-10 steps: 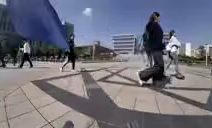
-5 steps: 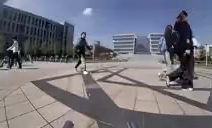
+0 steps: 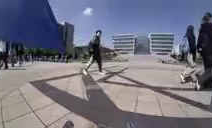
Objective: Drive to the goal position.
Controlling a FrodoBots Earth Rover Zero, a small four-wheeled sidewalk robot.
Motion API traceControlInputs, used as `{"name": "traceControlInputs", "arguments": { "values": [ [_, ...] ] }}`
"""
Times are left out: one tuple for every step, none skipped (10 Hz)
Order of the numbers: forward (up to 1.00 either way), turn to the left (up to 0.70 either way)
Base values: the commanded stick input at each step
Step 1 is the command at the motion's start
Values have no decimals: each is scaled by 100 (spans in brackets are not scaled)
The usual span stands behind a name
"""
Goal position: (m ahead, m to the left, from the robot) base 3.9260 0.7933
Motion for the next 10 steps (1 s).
{"name": "traceControlInputs", "arguments": {
  "values": [
    [0,0],
    [0,0],
    [13,0],
    [45,0],
    [78,0],
    [66,0],
    [0,0],
    [0,0],
    [0,0],
    [0,0]
  ]
}}
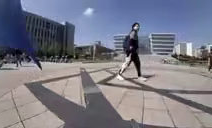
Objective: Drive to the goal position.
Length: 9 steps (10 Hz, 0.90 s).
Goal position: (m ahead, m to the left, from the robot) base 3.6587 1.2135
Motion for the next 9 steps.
{"name": "traceControlInputs", "arguments": {
  "values": [
    [0,0],
    [0,0],
    [11,0],
    [63,0],
    [100,0],
    [100,0],
    [100,0],
    [100,0],
    [100,0]
  ]
}}
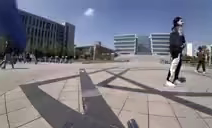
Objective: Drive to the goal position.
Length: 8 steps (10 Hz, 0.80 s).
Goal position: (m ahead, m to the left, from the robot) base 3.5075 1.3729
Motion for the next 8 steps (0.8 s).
{"name": "traceControlInputs", "arguments": {
  "values": [
    [96,0],
    [58,0],
    [19,0],
    [0,0],
    [0,0],
    [0,0],
    [0,0],
    [0,0]
  ]
}}
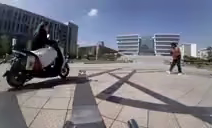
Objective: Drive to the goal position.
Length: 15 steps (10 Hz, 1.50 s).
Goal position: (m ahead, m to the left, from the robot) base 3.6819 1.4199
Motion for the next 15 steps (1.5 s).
{"name": "traceControlInputs", "arguments": {
  "values": [
    [0,0],
    [0,0],
    [0,0],
    [0,0],
    [45,0],
    [95,0],
    [100,0],
    [9,0],
    [0,0],
    [0,0],
    [0,0],
    [9,0],
    [40,0],
    [70,0],
    [100,0]
  ]
}}
